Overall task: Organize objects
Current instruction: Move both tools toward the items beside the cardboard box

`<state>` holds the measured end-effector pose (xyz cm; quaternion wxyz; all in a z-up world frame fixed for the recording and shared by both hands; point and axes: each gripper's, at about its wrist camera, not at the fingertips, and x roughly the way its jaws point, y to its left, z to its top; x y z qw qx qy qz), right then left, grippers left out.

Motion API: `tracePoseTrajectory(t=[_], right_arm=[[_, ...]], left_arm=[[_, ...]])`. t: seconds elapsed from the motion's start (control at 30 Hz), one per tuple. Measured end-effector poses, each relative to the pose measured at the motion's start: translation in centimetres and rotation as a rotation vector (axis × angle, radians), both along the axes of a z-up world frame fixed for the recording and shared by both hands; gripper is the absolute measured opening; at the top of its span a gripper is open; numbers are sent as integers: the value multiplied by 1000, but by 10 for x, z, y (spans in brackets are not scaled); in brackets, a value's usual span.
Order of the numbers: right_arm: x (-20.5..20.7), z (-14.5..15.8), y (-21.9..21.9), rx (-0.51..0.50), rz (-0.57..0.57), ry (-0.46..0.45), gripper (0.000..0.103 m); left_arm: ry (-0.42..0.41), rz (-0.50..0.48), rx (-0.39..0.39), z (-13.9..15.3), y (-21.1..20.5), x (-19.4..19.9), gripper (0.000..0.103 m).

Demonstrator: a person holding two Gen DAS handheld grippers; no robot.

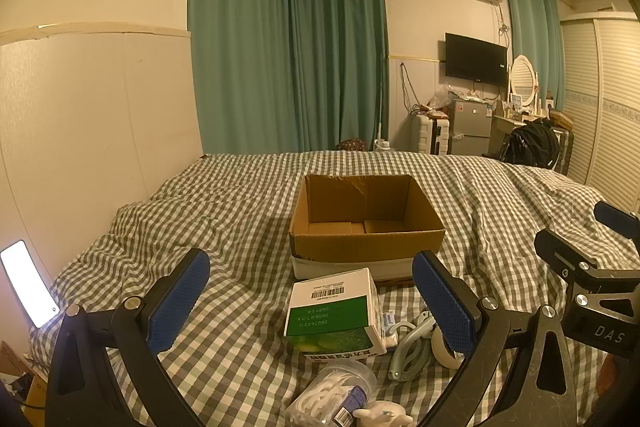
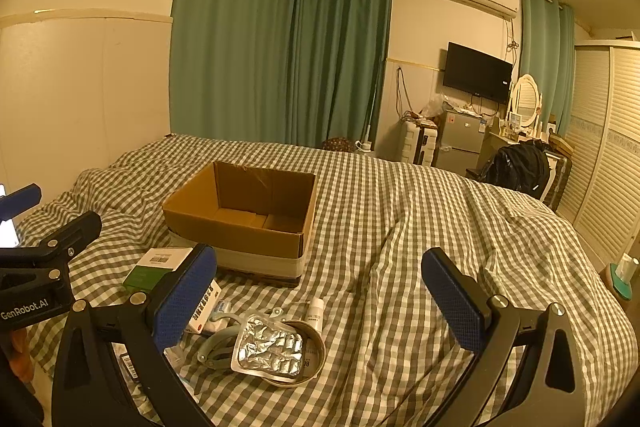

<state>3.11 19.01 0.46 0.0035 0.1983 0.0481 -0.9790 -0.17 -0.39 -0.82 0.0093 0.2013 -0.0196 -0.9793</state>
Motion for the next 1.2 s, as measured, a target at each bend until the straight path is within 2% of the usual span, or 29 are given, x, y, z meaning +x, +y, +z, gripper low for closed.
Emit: tracePoseTrajectory(t=[1.2], right_arm=[[4, 2, -7, 24, 15, -1, 103]], left_arm=[[-10, 1, 8, 0, -1, 3, 103]])
